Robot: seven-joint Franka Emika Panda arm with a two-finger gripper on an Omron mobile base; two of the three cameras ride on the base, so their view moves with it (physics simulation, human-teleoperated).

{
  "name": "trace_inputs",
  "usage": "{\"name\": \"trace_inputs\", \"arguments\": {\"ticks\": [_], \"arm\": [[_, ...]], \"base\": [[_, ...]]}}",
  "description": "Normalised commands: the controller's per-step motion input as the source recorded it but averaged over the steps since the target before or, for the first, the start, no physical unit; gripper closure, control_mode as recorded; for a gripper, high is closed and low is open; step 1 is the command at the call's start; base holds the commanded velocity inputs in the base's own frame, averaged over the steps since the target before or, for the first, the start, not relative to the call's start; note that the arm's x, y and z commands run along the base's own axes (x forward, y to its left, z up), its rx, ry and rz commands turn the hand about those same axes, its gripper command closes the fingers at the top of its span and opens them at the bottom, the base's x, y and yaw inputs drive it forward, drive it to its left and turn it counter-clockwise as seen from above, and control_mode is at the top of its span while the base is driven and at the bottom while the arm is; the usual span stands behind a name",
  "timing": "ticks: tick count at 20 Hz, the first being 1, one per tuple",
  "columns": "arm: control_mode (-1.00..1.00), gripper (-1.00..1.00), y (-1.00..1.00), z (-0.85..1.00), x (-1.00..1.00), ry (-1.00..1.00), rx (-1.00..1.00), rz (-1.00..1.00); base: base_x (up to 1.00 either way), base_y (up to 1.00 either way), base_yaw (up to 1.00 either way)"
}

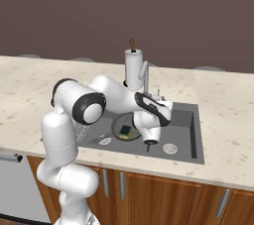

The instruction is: Pick the pan and sponge and place them into the sink. Then turn on the water.

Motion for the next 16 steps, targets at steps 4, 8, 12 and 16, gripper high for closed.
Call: {"name": "trace_inputs", "arguments": {"ticks": [4,8,12,16], "arm": [[-1.00,-1.00,0.00,0.00,0.18,-0.01,0.00,0.00],[-1.00,-1.00,0.00,0.00,0.21,0.00,0.00,0.00],[-1.00,-1.00,0.00,0.00,0.28,0.00,0.00,0.00],[-1.00,-1.00,0.00,0.00,0.29,0.00,0.00,0.00]], "base": [[0.00,0.00,0.00],[0.00,0.00,0.00],[0.00,0.00,0.00],[0.00,0.00,0.00]]}}
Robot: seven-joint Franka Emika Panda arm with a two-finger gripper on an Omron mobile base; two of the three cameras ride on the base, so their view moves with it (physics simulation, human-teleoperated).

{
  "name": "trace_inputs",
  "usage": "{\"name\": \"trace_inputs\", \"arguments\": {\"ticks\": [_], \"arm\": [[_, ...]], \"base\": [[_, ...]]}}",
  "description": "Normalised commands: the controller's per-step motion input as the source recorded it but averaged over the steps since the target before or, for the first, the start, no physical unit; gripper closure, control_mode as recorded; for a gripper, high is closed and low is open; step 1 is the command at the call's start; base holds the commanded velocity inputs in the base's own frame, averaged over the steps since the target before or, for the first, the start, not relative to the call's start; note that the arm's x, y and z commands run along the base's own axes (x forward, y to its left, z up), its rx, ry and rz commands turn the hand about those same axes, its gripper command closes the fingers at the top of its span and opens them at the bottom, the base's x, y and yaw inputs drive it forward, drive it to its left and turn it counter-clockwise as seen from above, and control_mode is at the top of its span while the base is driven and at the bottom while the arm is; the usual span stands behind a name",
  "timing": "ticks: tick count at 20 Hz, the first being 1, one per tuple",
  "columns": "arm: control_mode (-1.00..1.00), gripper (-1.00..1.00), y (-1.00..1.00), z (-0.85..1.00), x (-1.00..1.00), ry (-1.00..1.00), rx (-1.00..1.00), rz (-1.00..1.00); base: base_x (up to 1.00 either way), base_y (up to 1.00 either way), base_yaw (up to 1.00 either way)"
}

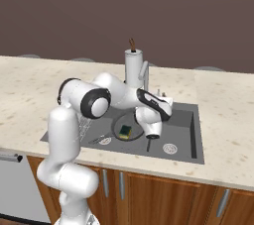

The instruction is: Pick the pan and sponge and place them into the sink. Then turn on the water.

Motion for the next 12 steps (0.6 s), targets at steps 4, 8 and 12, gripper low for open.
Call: {"name": "trace_inputs", "arguments": {"ticks": [4,8,12], "arm": [[-1.00,-1.00,0.00,0.00,0.25,0.00,0.00,0.00],[-1.00,-1.00,0.00,0.00,0.23,0.00,0.00,0.00],[-1.00,-1.00,0.00,-0.02,0.20,0.00,0.00,0.00]], "base": [[0.00,0.00,0.00],[0.00,0.00,0.00],[0.00,0.00,0.00]]}}
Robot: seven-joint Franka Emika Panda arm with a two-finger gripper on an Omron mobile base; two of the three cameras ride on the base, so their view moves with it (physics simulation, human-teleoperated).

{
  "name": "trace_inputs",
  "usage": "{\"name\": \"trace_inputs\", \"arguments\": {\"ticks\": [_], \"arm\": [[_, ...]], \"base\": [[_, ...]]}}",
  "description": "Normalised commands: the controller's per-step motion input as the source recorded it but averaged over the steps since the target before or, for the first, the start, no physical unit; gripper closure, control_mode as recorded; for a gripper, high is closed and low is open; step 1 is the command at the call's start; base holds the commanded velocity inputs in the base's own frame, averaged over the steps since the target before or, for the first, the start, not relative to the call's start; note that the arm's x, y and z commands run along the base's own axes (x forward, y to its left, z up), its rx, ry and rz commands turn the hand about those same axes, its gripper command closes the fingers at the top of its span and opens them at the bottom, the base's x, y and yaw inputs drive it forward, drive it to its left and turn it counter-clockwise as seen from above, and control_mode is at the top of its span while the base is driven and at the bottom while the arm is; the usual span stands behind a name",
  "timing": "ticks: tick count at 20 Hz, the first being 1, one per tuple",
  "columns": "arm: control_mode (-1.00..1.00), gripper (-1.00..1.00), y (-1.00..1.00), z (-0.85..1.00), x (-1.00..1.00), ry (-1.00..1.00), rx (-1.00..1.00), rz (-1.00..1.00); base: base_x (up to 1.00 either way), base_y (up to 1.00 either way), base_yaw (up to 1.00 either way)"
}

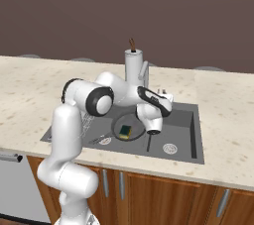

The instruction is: Pick the pan and sponge and place them into the sink. Then turn on the water.

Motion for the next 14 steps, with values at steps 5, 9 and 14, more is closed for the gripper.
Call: {"name": "trace_inputs", "arguments": {"ticks": [5,9,14], "arm": [[-1.00,-1.00,0.00,-0.09,0.11,0.00,0.00,0.00],[-1.00,-1.00,0.00,-0.14,0.09,0.00,0.00,0.00],[-1.00,-1.00,0.00,-0.08,0.18,0.00,0.00,0.00]], "base": [[0.00,0.00,0.00],[0.00,0.00,0.00],[0.00,0.00,0.00]]}}
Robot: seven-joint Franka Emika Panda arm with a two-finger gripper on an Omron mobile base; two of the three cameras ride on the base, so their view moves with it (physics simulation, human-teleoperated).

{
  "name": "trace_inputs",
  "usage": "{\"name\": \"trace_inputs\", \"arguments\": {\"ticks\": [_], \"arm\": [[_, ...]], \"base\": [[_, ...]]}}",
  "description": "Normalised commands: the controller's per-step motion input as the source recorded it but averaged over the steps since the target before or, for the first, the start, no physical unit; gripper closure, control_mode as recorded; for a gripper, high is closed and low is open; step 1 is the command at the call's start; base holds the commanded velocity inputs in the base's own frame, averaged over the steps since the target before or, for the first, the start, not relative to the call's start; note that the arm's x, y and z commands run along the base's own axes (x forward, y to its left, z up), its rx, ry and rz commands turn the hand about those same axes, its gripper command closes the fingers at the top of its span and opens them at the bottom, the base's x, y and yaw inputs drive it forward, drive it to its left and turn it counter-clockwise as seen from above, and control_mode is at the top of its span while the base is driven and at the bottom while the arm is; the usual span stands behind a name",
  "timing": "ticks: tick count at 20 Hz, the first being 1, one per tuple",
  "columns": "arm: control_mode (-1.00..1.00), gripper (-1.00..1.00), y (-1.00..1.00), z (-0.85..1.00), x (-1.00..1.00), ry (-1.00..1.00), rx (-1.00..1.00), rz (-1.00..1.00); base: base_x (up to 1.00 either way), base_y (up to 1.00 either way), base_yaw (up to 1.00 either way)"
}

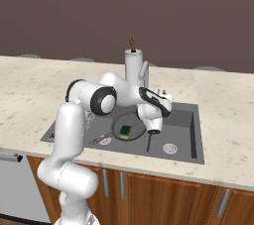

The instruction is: Pick the pan and sponge and place them into the sink. Then turn on the water.

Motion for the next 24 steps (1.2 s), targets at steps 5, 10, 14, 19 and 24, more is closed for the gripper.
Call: {"name": "trace_inputs", "arguments": {"ticks": [5,10,14,19,24], "arm": [[-1.00,-1.00,0.00,-0.05,0.23,0.00,0.00,0.00],[-1.00,-1.00,0.00,-0.14,0.22,0.00,0.00,0.00],[-1.00,-1.00,-0.03,-0.21,0.25,0.00,0.00,0.00],[-1.00,-1.00,-0.11,-0.10,0.25,0.00,0.00,0.00],[-1.00,-1.00,-0.14,0.00,0.26,0.00,0.02,0.00]], "base": [[0.00,0.00,0.00],[0.00,0.00,0.00],[0.00,0.00,0.00],[0.00,0.00,0.00],[0.00,0.00,0.00]]}}
